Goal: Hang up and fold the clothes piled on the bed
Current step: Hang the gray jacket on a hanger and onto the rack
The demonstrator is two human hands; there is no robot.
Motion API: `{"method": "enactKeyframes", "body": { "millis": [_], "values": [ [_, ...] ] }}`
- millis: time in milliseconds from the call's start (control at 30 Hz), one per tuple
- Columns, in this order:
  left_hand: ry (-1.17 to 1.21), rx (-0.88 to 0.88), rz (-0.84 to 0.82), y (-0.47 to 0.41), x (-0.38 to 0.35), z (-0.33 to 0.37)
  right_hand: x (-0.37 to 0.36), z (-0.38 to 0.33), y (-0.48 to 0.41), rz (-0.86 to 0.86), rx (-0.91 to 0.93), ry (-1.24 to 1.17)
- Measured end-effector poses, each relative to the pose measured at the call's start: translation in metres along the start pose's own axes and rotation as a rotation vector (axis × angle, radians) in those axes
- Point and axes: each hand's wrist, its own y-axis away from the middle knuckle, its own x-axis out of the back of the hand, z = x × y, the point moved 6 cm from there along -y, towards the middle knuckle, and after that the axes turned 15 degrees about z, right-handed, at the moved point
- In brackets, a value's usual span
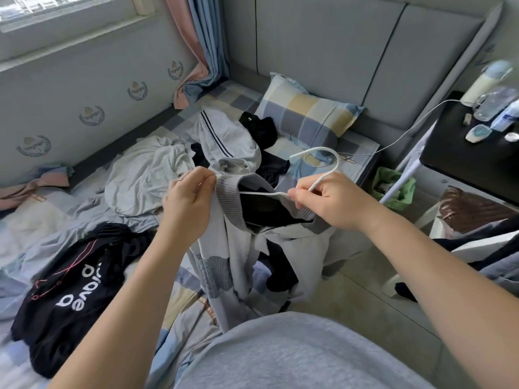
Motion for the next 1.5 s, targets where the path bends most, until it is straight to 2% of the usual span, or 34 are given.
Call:
{"method": "enactKeyframes", "body": {
  "millis": [67, 167, 267, 433, 533, 700, 800, 867, 1033, 1233, 1367, 1500],
  "values": [
    [0.013, -0.057, -0.006, 0.004, -0.004, 0.003, 0.000, 0.001, 0.000, 0.024, -0.010, -0.021],
    [0.042, -0.008, -0.030, 0.014, -0.013, -0.002, 0.005, 0.002, -0.002, 0.142, -0.025, -0.087],
    [0.028, -0.038, -0.080, 0.026, -0.027, -0.014, 0.019, 0.003, -0.006, 0.251, -0.035, -0.170],
    [-0.027, 0.195, 0.036, 0.033, -0.036, -0.061, 0.045, 0.009, -0.003, 0.301, -0.022, -0.185],
    [-0.112, 0.127, 0.079, 0.025, -0.038, -0.065, 0.061, 0.019, 0.006, 0.319, -0.040, -0.184],
    [0.049, 0.022, 0.355, -0.015, -0.004, -0.037, 0.067, 0.039, 0.026, 0.183, -0.099, -0.072],
    [0.111, -0.076, 0.404, -0.032, 0.002, -0.012, 0.054, 0.049, 0.037, 0.066, -0.136, -0.032],
    [0.135, -0.079, 0.363, -0.038, -0.003, -0.006, 0.050, 0.050, 0.041, 0.066, -0.149, -0.056],
    [0.074, 0.051, 0.171, -0.030, -0.020, -0.023, 0.050, 0.047, 0.043, 0.169, -0.136, -0.172],
    [0.054, -0.221, -0.142, 0.013, -0.052, -0.008, 0.045, 0.039, 0.038, 0.272, -0.133, -0.317],
    [0.073, -0.076, -0.117, 0.023, -0.061, -0.025, 0.047, 0.039, 0.029, 0.272, -0.125, -0.367],
    [0.043, -0.214, -0.096, 0.024, -0.056, -0.023, 0.057, 0.046, 0.025, 0.289, -0.141, -0.287]
  ]
}}
